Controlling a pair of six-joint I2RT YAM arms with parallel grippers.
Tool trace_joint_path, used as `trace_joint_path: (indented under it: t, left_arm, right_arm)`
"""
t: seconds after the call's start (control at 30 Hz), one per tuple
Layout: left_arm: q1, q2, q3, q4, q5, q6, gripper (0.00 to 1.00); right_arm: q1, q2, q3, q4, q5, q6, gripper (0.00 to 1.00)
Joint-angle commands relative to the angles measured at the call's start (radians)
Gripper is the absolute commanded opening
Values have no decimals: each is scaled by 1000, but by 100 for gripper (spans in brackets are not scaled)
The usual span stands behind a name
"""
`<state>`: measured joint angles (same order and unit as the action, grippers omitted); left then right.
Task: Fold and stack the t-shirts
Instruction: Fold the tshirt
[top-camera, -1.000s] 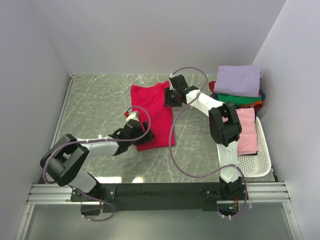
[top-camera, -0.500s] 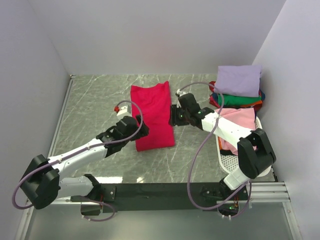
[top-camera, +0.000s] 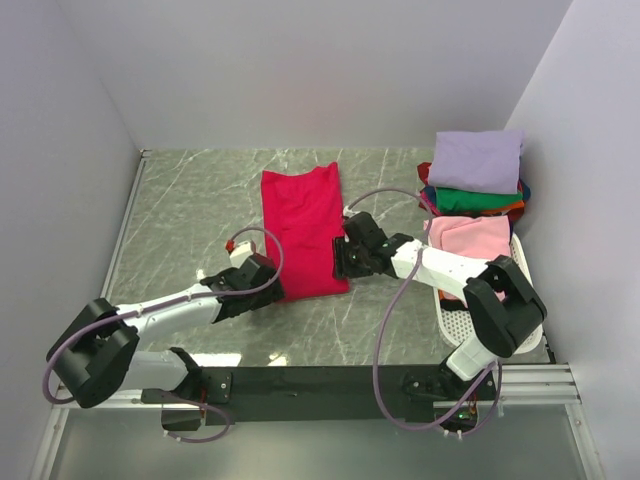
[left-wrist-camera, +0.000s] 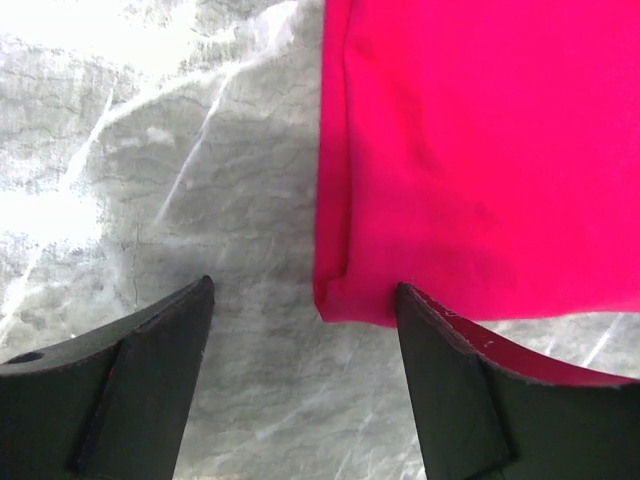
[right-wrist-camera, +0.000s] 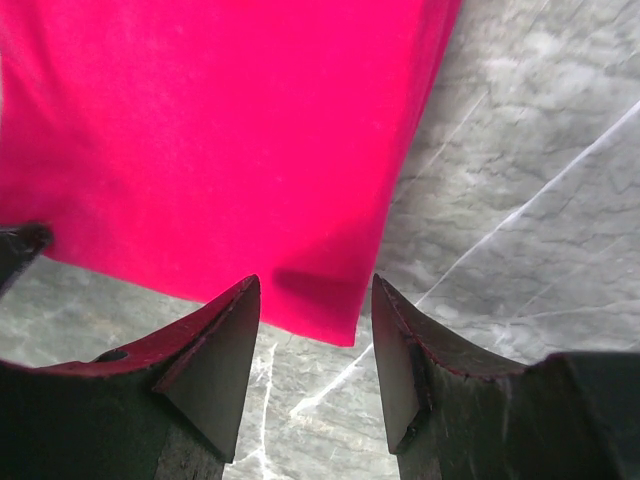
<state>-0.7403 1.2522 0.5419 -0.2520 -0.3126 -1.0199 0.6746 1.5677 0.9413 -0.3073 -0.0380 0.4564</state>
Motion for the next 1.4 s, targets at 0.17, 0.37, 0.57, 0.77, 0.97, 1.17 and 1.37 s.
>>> trace_joint_path:
  t: [0.17, 0.37, 0.57, 0.77, 0.97, 1.17, 1.37]
  left_arm:
    - [1, 53, 0, 20, 38, -31, 78]
    - [1, 13, -34, 23, 64, -40, 76]
    - [1, 26, -53, 36, 90, -45, 69]
    - [-1, 39, -63, 49, 109, -45, 53]
    - [-1, 46, -77, 39, 122, -49, 39]
    - [-4, 47, -92, 17, 125, -55, 24]
    - [-4, 38, -115, 16, 119, -66, 16]
  right_arm:
    - [20, 9, -48, -7, 36, 41, 56]
    - [29, 11, -81, 7, 36, 59, 56]
    - [62, 51, -81, 27, 18, 80, 56]
    - [79, 83, -78, 28, 20, 90, 56]
    - [82, 75, -87, 25, 18, 94, 47]
    - [83, 69, -90, 22, 15, 94, 32]
    - [85, 66, -95, 23, 9, 97, 26]
